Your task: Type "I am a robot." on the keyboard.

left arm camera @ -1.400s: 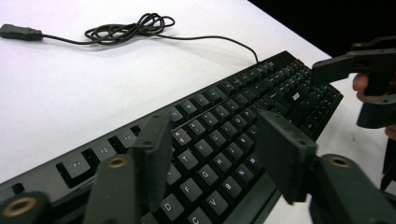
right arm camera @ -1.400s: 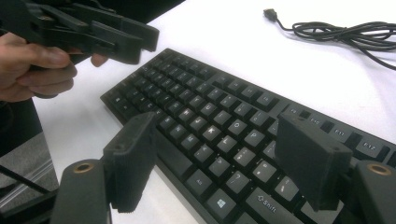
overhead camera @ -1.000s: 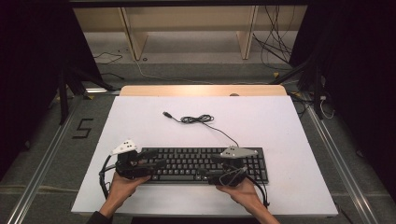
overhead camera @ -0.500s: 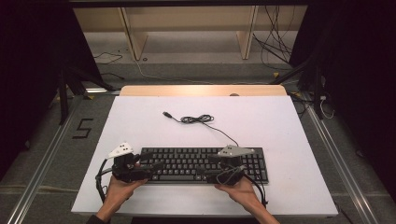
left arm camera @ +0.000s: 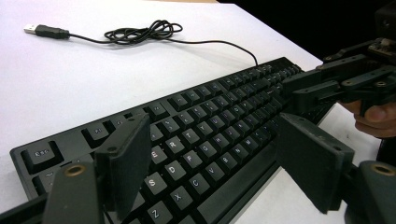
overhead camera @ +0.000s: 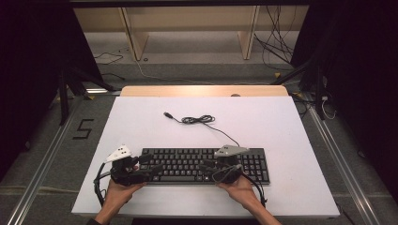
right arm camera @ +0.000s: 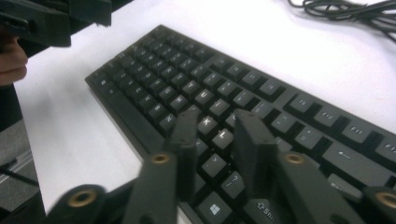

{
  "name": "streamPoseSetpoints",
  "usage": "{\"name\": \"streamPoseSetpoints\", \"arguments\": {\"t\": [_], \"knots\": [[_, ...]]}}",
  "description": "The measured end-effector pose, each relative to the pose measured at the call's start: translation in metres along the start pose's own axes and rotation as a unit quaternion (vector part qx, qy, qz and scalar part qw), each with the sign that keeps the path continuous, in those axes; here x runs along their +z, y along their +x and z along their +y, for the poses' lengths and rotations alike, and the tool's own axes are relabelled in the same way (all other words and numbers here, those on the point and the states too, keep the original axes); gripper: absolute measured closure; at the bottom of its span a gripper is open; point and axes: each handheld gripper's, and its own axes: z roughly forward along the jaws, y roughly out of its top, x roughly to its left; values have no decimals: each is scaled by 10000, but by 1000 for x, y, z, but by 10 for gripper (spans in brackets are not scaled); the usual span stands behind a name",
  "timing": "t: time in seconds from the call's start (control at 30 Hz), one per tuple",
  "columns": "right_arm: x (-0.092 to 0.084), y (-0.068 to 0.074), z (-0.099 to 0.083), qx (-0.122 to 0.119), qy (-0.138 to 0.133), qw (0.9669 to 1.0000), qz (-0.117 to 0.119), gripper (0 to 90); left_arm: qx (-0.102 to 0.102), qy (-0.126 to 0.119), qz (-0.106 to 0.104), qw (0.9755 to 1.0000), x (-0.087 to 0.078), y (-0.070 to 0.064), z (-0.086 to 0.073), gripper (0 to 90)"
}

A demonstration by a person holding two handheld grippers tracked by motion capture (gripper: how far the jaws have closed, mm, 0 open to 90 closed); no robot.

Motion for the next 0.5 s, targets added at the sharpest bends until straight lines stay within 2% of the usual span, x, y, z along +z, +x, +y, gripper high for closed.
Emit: {"name": "streamPoseSetpoints", "arguments": {"t": [0.23,0.5], "knots": [[9,-1,-2,-23,230,9997,-19,857,-10,-37,-2,10000,-1,-1,-1,264],[18,-1,-5,-71,401,9991,-73,900,36,-18,-27,10000,-1,-4,-4,263]]}}
